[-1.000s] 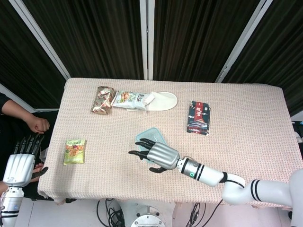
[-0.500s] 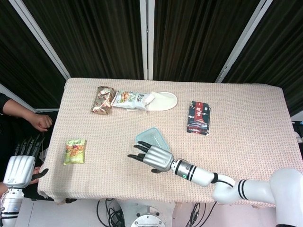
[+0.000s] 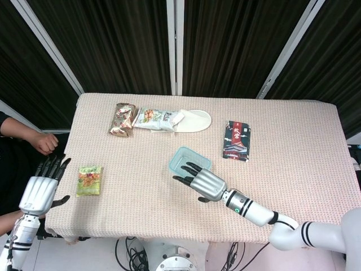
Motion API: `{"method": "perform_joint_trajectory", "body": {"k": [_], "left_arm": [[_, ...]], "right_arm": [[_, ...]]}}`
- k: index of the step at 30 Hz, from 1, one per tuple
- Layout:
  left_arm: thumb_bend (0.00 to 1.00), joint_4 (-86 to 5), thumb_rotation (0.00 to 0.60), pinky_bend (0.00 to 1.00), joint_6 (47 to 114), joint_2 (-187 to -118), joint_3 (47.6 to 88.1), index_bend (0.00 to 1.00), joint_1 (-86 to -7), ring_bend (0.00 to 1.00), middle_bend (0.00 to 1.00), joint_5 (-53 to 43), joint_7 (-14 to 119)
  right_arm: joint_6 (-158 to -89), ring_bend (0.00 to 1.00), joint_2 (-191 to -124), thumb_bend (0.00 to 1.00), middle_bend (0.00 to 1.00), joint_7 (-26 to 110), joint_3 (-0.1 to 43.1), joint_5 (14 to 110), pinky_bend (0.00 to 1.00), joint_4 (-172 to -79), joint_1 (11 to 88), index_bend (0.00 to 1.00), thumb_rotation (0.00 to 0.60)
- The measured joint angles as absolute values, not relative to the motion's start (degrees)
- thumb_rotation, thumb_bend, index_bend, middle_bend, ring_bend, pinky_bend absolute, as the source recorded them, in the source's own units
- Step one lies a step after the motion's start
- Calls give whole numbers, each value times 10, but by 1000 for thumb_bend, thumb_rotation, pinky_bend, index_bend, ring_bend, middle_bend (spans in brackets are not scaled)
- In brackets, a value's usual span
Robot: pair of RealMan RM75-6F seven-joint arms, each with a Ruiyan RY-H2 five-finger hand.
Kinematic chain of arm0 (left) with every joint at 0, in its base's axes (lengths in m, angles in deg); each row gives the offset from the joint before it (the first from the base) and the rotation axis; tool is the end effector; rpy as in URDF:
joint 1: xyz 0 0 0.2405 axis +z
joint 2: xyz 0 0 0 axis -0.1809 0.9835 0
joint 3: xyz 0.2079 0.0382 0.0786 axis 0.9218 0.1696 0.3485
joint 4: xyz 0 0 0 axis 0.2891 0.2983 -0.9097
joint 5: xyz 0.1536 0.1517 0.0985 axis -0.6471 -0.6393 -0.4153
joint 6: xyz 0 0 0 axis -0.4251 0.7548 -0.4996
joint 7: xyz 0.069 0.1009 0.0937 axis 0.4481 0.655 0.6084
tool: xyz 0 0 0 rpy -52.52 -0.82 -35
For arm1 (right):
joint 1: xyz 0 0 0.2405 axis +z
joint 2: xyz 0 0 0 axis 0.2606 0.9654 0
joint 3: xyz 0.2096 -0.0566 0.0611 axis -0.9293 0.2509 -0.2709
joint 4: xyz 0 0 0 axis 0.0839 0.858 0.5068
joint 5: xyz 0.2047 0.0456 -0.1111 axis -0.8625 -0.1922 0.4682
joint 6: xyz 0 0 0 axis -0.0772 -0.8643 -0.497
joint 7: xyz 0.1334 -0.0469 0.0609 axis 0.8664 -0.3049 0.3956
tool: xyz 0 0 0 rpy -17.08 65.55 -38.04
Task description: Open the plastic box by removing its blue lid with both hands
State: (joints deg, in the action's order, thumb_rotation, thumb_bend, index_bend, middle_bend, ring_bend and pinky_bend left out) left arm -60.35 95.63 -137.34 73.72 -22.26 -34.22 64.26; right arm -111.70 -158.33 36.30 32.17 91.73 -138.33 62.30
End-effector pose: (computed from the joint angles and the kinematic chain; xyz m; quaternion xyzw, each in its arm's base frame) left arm -0.2568 0.2195 0.0827 -0.6879 -0.3059 -0.3631 0.5489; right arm -0.0965 -0.2790 -0.0661 0.8653 -0.2478 0.3724 0.2264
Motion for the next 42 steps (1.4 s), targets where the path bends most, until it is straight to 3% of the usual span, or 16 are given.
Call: {"method": "perform_joint_trajectory", "body": {"k": [8, 16, 20, 26, 32, 42], "left_arm": [[0, -634, 600, 70, 842, -1369, 703, 28, -332, 0, 8, -361, 627], [0, -645, 600, 69, 666, -1406, 650, 27, -492, 0, 8, -341, 630], [0, -633, 600, 68, 580, -1444, 625, 17, -570, 0, 7, -301, 648], [0, -588, 600, 64, 482, -1500, 601, 2, -665, 0, 0, -193, 690], [0, -538, 600, 63, 430, -1534, 609, 0, -746, 0, 0, -47, 741], [0, -509, 600, 69, 440, -1559, 689, 0, -869, 0, 0, 207, 804]], "right_arm": [[-1242, 18, -1544, 76, 326, 409, 343, 966, 0, -1391, 570, 49, 600], [-1356, 18, -1460, 76, 326, 434, 342, 919, 0, -1394, 468, 49, 600], [-1402, 18, -1429, 77, 326, 439, 331, 900, 0, -1400, 428, 49, 600], [-1415, 18, -1419, 76, 325, 455, 323, 899, 0, -1397, 406, 49, 600], [-1414, 18, -1426, 76, 324, 472, 319, 907, 0, -1383, 398, 49, 600], [-1411, 18, -1434, 75, 324, 487, 313, 921, 0, -1371, 389, 49, 600]]}}
